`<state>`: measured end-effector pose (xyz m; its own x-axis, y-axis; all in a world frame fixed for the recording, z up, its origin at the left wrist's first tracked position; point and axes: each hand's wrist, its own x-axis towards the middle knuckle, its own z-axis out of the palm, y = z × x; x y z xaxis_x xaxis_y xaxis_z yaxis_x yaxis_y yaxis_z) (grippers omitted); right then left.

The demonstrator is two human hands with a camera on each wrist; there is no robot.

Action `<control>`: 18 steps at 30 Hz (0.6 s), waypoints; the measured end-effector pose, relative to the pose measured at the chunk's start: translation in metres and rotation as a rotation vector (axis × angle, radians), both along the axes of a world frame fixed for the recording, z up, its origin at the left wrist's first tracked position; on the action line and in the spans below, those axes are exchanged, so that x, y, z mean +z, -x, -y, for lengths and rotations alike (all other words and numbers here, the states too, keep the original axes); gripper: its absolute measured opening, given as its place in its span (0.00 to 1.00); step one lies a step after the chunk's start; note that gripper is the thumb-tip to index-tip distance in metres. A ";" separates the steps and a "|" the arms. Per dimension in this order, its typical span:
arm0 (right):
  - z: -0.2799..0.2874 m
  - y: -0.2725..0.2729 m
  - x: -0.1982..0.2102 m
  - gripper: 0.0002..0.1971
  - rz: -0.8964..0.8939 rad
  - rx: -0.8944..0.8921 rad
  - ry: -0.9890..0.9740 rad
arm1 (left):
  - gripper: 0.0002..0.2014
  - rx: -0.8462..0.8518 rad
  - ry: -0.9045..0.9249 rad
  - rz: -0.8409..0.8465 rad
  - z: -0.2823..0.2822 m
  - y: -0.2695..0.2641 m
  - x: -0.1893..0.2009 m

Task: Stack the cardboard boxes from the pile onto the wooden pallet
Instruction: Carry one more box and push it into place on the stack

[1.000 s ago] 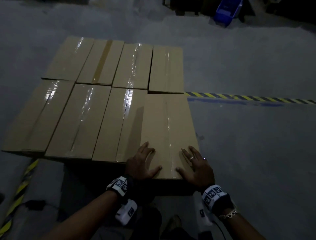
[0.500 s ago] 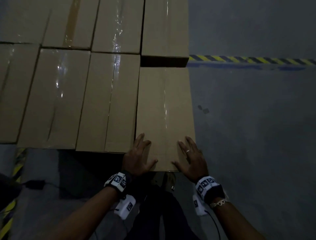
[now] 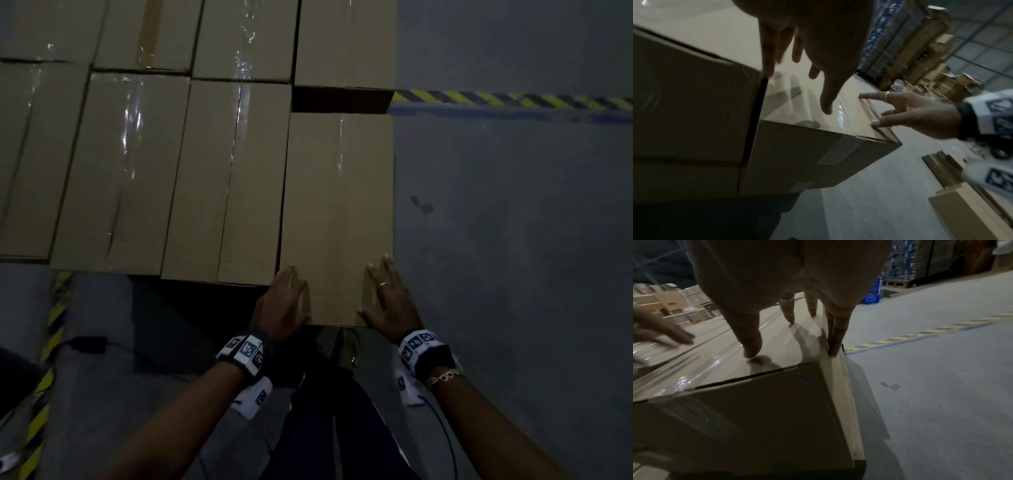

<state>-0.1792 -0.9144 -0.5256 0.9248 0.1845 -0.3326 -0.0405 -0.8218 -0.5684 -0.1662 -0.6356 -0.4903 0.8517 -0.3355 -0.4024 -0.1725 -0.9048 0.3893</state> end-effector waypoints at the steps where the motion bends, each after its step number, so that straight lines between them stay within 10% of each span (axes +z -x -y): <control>1: 0.002 0.001 0.002 0.52 -0.004 0.020 0.008 | 0.39 -0.027 -0.016 0.045 0.000 0.002 0.001; 8: 0.007 0.009 0.007 0.70 -0.062 0.241 0.142 | 0.76 -0.134 -0.345 -0.048 -0.012 0.003 -0.019; 18: 0.007 -0.010 -0.006 0.72 -0.083 0.211 0.034 | 0.73 -0.144 -0.345 0.063 -0.027 -0.012 -0.026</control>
<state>-0.1693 -0.9210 -0.5315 0.8362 0.3587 -0.4150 0.0893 -0.8354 -0.5423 -0.1545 -0.6083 -0.5162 0.8325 -0.3070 -0.4612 -0.3211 -0.9457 0.0501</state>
